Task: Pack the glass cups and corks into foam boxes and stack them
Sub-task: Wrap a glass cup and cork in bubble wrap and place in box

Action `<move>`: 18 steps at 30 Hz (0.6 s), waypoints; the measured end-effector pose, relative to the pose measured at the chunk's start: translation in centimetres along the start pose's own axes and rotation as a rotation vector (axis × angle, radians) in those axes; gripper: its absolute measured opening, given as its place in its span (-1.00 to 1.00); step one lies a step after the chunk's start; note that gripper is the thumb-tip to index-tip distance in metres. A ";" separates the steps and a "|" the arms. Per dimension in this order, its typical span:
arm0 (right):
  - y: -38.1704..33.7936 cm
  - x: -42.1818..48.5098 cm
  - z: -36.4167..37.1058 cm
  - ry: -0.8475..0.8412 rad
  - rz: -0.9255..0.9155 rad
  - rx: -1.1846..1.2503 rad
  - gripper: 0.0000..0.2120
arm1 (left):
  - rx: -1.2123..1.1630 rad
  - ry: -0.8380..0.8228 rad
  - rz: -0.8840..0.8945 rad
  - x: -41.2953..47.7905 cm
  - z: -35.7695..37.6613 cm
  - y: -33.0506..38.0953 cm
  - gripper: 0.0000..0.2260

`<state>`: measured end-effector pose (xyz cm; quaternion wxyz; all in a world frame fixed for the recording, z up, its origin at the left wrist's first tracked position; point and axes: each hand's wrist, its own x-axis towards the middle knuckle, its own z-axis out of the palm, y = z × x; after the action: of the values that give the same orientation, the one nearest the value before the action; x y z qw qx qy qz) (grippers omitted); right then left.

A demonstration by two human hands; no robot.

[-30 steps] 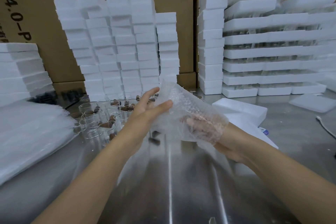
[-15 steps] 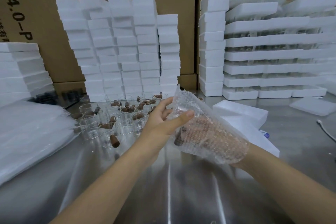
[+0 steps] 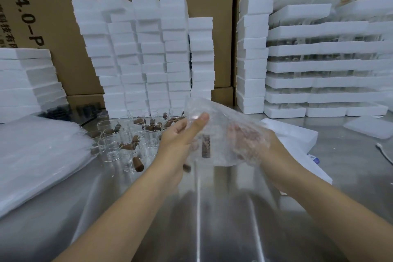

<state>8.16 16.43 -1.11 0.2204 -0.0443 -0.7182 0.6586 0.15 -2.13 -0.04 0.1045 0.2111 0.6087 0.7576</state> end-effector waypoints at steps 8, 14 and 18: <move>-1.5 0.9 -0.6 0.202 -0.171 -0.008 -0.29 | -0.153 0.084 -0.011 0.1 -0.1 0.2 -0.13; -0.3 -0.6 0.6 0.026 -0.140 -0.074 -0.16 | -0.086 -0.010 0.025 0.5 -0.3 0.4 -0.19; -0.3 0.0 0.2 -0.015 0.036 0.153 -0.66 | 0.012 -0.081 0.060 1.1 -1.1 0.0 -0.86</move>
<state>8.12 16.18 -0.84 0.2058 -0.0355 -0.6664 0.7157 -1.33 -2.66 -0.05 0.1050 0.2603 0.6019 0.7476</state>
